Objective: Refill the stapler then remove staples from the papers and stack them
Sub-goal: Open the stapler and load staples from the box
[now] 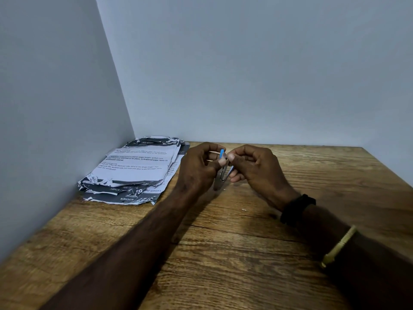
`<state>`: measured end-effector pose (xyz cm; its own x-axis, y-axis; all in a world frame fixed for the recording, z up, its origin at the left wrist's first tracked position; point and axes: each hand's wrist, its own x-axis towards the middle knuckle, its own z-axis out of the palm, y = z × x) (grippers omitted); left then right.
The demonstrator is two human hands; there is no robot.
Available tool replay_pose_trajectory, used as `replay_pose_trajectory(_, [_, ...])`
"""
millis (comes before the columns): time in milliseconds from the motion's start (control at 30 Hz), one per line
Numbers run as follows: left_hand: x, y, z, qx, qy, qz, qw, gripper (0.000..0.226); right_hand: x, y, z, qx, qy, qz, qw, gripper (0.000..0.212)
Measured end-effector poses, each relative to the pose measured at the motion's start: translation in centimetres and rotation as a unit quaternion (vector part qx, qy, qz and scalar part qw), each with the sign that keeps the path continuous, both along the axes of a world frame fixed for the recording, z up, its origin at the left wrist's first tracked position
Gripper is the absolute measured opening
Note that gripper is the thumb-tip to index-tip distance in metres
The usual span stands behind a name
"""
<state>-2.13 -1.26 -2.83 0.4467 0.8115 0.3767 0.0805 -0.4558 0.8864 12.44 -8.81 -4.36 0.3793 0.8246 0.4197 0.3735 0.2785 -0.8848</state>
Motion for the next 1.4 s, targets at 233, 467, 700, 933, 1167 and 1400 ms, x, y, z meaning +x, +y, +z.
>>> replay_pose_trajectory(233, [-0.1, -0.1, 0.1, 0.003, -0.005, -0.012, 1.0, 0.022, 0.2, -0.1, 0.1, -0.023, 0.058, 0.019, 0.998, 0.008])
replay_pose_trajectory(467, [0.2, -0.4, 0.4, -0.007, -0.03, -0.007, 0.999, 0.02, 0.7, -0.2, -0.2, -0.006, 0.028, -0.021, 0.999, 0.011])
replay_pose_trajectory(700, [-0.9, 0.4, 1.9, -0.114, -0.174, 0.025, 0.978, 0.024, 1.5, -0.4, 0.1, 0.017, 0.174, 0.02, 0.984, 0.005])
replay_pose_trajectory(933, [-1.4, 1.9, 1.7, -0.206, -0.147, 0.071, 0.965, 0.014, 2.3, -0.6, 0.2, 0.035, 0.259, -0.037, 0.965, 0.012])
replay_pose_trajectory(1167, [-1.6, 1.6, 1.0, -0.123, 0.118, 0.009, 0.985, 0.03, 3.4, -1.1, 0.1, 0.009, 0.28, -0.013, 0.96, 0.022])
replay_pose_trajectory(1400, [-0.5, 0.5, 0.3, -0.06, 0.174, -0.01, 0.983, 0.038, 1.5, -0.8, -0.1, -0.028, 0.268, 0.045, 0.962, 0.025])
